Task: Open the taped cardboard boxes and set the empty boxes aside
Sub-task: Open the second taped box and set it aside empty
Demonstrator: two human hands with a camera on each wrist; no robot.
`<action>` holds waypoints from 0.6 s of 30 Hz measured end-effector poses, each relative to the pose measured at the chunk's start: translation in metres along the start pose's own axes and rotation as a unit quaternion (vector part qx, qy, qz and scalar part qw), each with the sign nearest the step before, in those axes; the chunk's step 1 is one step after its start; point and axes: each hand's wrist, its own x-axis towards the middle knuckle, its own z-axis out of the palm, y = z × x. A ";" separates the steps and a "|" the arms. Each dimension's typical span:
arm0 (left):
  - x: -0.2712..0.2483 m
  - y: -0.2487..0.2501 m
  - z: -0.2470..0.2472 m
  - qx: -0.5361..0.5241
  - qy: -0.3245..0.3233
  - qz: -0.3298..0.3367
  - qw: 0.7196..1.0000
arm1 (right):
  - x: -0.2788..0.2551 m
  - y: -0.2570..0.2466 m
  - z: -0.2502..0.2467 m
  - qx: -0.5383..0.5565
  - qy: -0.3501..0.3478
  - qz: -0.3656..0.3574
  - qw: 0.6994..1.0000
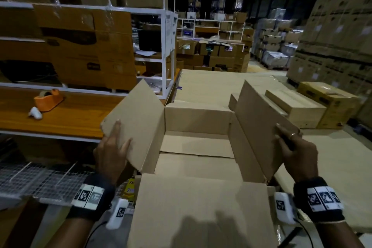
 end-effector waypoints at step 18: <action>-0.034 -0.010 -0.011 0.164 -0.147 -0.062 0.973 | -0.079 -0.001 -0.006 -0.251 -0.292 0.210 0.899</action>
